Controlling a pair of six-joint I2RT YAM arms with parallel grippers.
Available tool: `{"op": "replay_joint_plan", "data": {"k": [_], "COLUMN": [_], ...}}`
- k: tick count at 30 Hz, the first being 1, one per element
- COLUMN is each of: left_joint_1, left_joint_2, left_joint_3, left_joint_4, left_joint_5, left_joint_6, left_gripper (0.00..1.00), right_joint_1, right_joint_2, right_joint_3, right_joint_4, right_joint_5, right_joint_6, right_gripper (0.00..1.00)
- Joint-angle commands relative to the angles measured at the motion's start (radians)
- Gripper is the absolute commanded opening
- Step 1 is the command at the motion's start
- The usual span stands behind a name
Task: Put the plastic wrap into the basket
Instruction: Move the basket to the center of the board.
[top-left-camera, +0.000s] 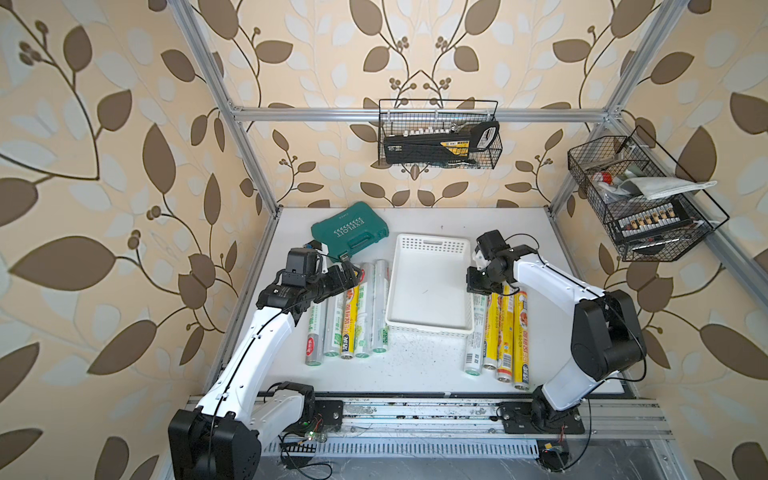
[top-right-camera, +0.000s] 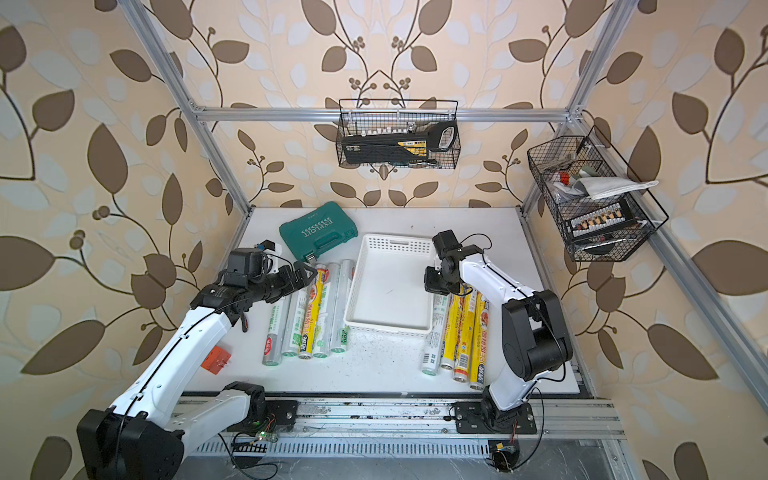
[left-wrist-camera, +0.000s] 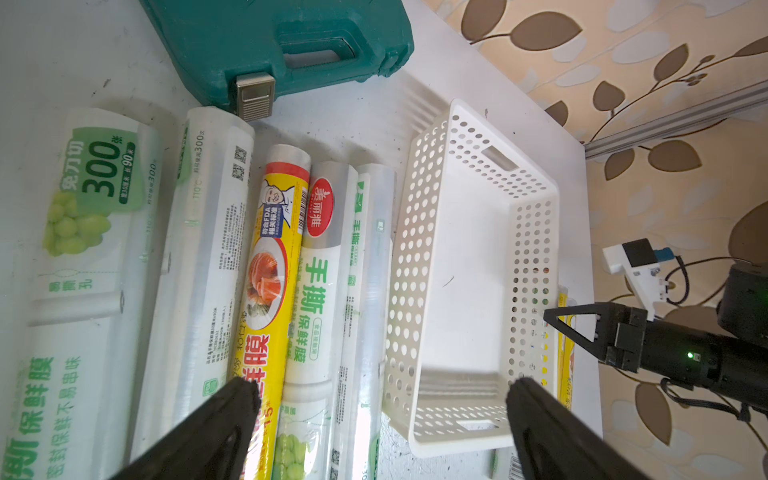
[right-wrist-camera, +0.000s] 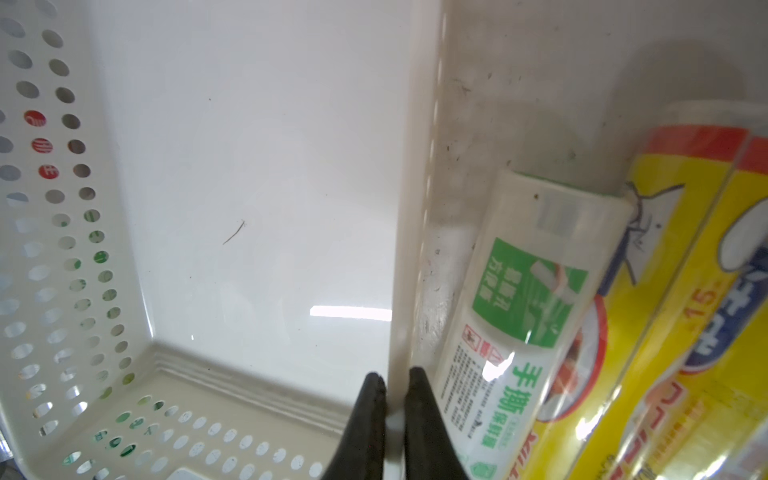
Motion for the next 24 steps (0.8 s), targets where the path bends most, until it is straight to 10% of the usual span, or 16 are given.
{"op": "replay_joint_plan", "data": {"k": [1,8,14,24], "left_joint_1": [-0.015,-0.036,-0.048,-0.055], "left_joint_2": [-0.015,-0.009,-0.002,0.002], "left_joint_3": [0.013,0.011,0.013,0.012], "left_joint_4": [0.002,0.004,0.005,0.003], "left_joint_5": [0.014,0.007,0.0,-0.008], "left_joint_6": [-0.014,-0.02,-0.022,-0.015], "left_gripper": [0.99,0.99,0.99,0.99], "right_joint_1": [0.008,0.008,0.007,-0.088], "right_joint_2": [-0.041,-0.105,-0.15,-0.273], "right_joint_3": [-0.04,-0.102,-0.095,-0.135], "right_joint_4": [-0.006,-0.009,-0.053,-0.121], "right_joint_5": [0.013,0.009,0.028,0.051], "right_joint_6": [-0.007,-0.01,-0.011,-0.004], "right_gripper": [0.13,0.15,0.39,0.4]}}
